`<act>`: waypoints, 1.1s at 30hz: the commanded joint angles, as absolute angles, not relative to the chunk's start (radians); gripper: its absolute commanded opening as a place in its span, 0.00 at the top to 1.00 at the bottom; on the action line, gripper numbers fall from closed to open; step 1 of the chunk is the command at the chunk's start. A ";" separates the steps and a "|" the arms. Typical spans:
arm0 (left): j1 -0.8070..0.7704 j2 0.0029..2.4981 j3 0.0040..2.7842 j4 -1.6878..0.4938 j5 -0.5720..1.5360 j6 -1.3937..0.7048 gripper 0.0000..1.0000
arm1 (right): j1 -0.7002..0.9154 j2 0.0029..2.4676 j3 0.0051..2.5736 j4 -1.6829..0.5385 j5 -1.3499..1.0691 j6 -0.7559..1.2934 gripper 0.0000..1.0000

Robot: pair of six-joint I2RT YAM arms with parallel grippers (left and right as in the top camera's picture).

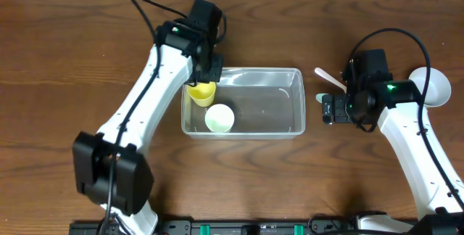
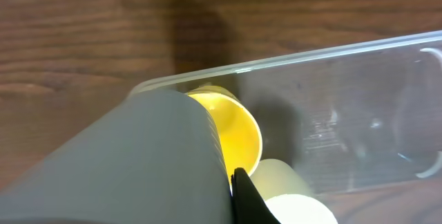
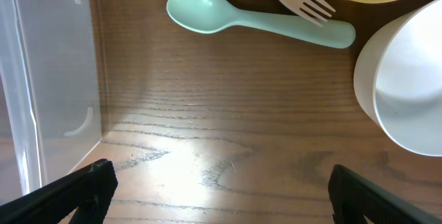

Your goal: Pack container

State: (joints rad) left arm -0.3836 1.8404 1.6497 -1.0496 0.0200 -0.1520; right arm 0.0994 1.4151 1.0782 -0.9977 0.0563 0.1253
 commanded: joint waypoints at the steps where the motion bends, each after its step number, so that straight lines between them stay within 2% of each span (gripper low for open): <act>1: -0.385 1.872 1.651 -1.052 0.016 -0.135 0.89 | 0.091 1.419 1.095 -0.996 0.064 0.134 0.01; 4: -0.386 1.884 1.651 -1.052 0.016 -0.136 0.73 | 0.091 1.419 1.095 -0.997 0.064 0.134 0.01; 7: -0.386 1.880 1.652 -1.049 0.016 -0.135 0.64 | 0.091 1.419 1.095 -1.000 0.064 0.133 0.01; 21: -0.422 1.714 1.672 -1.087 0.016 -0.133 0.64 | 0.091 1.419 1.095 -1.003 0.064 0.134 0.01; 27: -0.567 1.596 1.672 -1.092 0.020 -0.141 0.64 | 0.091 1.419 1.095 -0.999 0.064 0.134 0.01; 33: -0.716 1.647 1.652 -1.102 0.019 -0.141 0.63 | 0.091 1.419 1.095 -1.003 0.064 0.134 0.01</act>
State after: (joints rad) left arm -0.6781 1.5936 1.6596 -1.0958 0.0238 -0.1375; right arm 0.0994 1.4155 1.0782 -1.0016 0.0563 0.1253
